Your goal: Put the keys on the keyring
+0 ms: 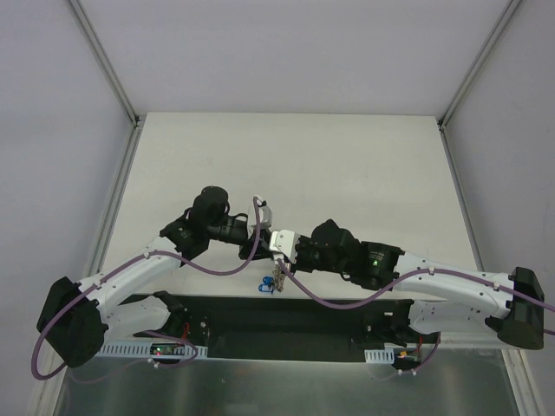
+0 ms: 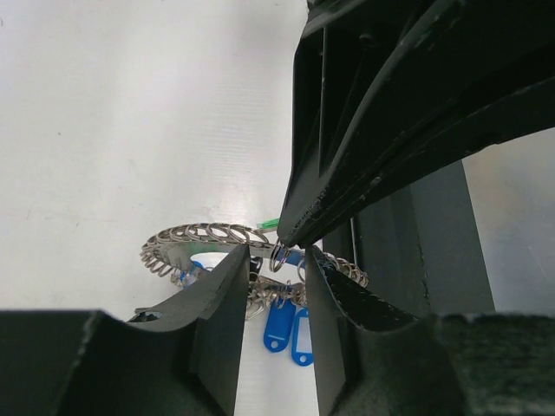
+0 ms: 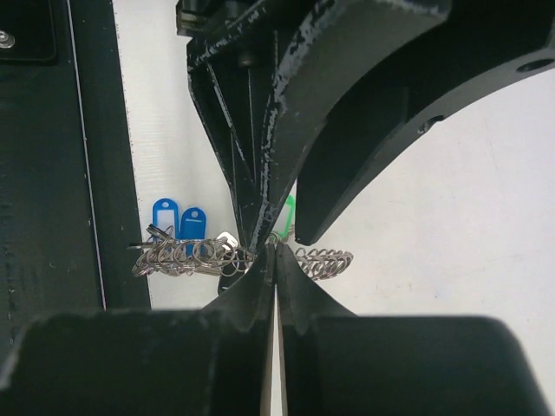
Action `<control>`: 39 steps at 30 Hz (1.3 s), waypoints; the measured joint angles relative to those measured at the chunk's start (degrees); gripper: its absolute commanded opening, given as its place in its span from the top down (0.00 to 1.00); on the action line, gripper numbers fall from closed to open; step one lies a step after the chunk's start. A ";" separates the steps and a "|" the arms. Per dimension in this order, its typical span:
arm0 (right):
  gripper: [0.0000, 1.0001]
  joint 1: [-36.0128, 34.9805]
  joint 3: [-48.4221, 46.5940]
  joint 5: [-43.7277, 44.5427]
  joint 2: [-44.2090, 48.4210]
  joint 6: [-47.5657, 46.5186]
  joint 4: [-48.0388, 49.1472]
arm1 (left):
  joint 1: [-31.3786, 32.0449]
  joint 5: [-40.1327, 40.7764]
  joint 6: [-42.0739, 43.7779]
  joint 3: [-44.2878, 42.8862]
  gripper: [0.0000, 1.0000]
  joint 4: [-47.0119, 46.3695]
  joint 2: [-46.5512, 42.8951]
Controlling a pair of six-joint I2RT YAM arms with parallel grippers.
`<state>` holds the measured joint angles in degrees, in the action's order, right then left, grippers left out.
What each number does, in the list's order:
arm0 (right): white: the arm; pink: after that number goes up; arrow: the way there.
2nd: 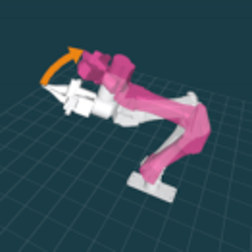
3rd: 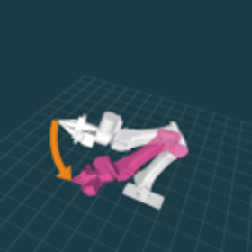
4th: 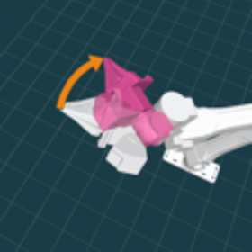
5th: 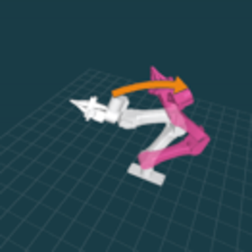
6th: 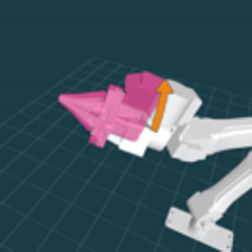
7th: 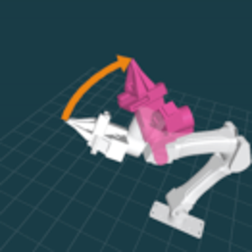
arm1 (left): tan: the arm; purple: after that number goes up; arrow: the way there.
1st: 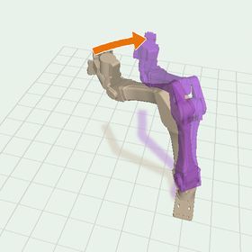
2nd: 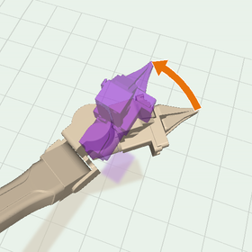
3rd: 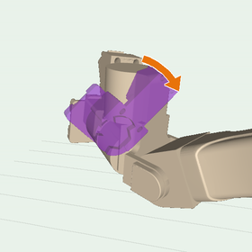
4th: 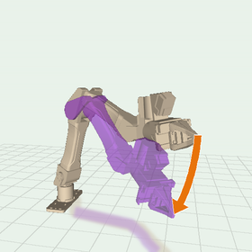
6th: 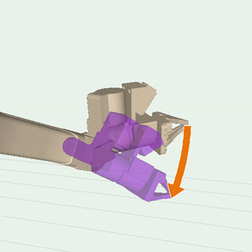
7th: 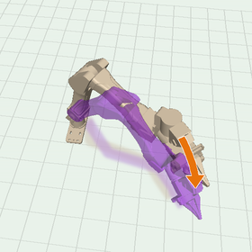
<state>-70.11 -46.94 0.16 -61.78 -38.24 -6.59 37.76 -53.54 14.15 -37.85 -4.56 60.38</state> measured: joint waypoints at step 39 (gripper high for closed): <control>0.99 0.37 -0.09 0.39 0.81 -0.20 -0.72 | 0.02 -0.63 -0.90 -0.61 1.00 0.87 2.95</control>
<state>-69.73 -47.03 0.56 -60.97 -38.44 -7.31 37.78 -54.17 13.26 -38.46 -3.68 63.33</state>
